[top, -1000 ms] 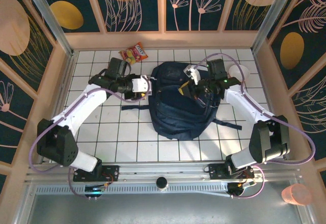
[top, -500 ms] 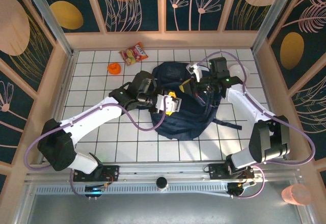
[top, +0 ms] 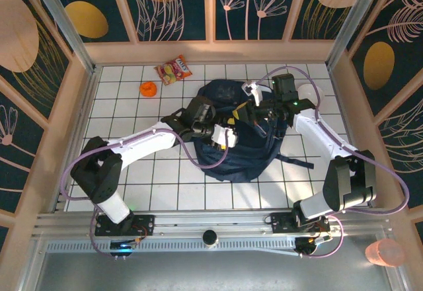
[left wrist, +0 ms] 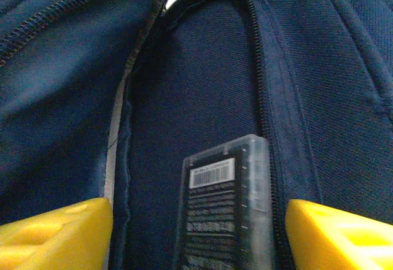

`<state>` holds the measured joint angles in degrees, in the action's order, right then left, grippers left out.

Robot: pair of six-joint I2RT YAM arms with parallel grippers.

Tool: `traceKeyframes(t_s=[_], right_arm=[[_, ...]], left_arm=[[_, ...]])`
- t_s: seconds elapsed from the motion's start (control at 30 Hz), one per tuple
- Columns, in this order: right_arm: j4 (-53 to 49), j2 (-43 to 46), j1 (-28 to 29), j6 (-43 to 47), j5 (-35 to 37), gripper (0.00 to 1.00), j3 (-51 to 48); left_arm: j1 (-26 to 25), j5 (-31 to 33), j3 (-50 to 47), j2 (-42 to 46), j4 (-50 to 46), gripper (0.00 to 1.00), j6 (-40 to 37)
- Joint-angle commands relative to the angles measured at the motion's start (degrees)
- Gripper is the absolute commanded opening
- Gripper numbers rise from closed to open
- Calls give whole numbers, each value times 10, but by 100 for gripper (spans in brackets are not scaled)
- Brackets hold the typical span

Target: Pack books, pencil case, and school supplies into a backpack

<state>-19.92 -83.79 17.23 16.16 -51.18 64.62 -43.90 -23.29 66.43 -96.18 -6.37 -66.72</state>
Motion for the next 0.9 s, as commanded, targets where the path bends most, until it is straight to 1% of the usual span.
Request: traceKeyframes(t_s=[0.0, 0.07, 0.13, 0.2, 0.3, 0.37, 0.5, 0.6, 0.67, 0.73, 0.87], right_arm=[[20, 19, -4, 10, -48, 0, 31], [18, 18, -4, 12, -48, 0, 31], [17, 19, -4, 14, -48, 0, 31], [18, 19, -4, 14, -49, 0, 30], [20, 21, -4, 14, -50, 0, 26], [16, 23, -4, 19, -51, 0, 25], [-3, 28, -3, 43, -40, 0, 17], [-32, 33, -1, 75, -27, 0, 5], [-54, 35, 2, 102, -16, 0, -4], [-69, 35, 8, 128, -9, 0, -16], [-82, 33, 19, 170, -6, 0, -37]], left_arm=[[-2, -4, 11, 1, 49, 78, 4], [-2, -19, 5, 13, 63, 79, 22], [-2, -33, -4, 25, 75, 78, 35], [-1, -32, -16, 36, 86, 75, 51], [-2, -19, -25, 49, 75, 69, 62], [-1, -9, -38, 68, 89, 70, 99], [10, -1, -78, 119, 112, 75, 167], [49, -42, -104, 158, 111, 77, 218], [88, -102, -132, 178, 99, 79, 252], [124, -145, -136, 184, 76, 80, 261], [164, -184, -137, 163, 39, 81, 240]])
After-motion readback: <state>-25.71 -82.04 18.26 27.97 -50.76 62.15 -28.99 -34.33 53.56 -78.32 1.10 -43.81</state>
